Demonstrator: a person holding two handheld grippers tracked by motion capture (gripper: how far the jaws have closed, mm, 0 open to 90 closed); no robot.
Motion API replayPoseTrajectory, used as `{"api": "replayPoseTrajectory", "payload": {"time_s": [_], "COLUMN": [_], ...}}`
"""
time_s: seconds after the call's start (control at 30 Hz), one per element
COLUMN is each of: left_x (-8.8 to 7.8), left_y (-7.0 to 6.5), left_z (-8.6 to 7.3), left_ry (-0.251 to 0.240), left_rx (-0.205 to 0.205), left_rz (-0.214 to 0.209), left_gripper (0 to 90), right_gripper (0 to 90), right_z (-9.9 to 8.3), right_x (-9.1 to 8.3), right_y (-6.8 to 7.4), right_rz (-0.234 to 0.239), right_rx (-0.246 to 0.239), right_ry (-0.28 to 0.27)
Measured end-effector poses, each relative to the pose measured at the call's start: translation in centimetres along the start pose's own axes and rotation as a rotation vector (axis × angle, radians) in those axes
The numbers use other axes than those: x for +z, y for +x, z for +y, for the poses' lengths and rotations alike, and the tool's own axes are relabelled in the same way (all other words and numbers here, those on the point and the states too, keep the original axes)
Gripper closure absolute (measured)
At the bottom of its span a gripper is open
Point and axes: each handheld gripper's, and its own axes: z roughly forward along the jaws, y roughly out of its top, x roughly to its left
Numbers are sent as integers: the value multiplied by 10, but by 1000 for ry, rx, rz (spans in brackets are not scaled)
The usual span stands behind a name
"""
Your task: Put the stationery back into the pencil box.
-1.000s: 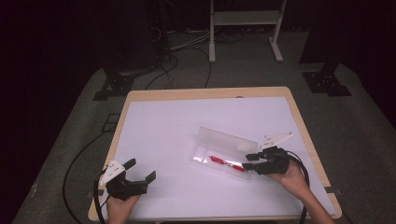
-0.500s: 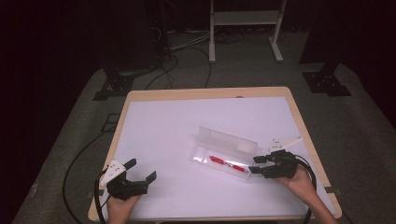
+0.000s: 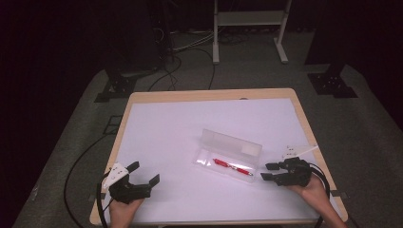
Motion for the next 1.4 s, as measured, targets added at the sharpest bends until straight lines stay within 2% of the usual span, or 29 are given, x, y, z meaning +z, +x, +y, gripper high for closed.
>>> {"api": "replayPoseTrajectory", "payload": {"time_s": [0.33,0.93,1.13,1.4], "left_x": [2,1,1,1], "left_y": [-2,-2,-3,-3], "left_z": [0,0,0,1], "left_ry": [2,2,2,1], "left_rx": [-1,-4,4,-1], "left_rz": [-4,-4,-6,-6], "left_gripper": [0,0,0,0], "right_gripper": [481,475,461,408], "right_z": [-14,-39,-46,-63], "right_x": [-6,-22,-28,-30], "right_y": [-5,-15,-14,-4], "right_rz": [-22,-58,-62,-68], "right_rx": [30,82,90,104], "right_ry": [8,-24,-25,-66]}}
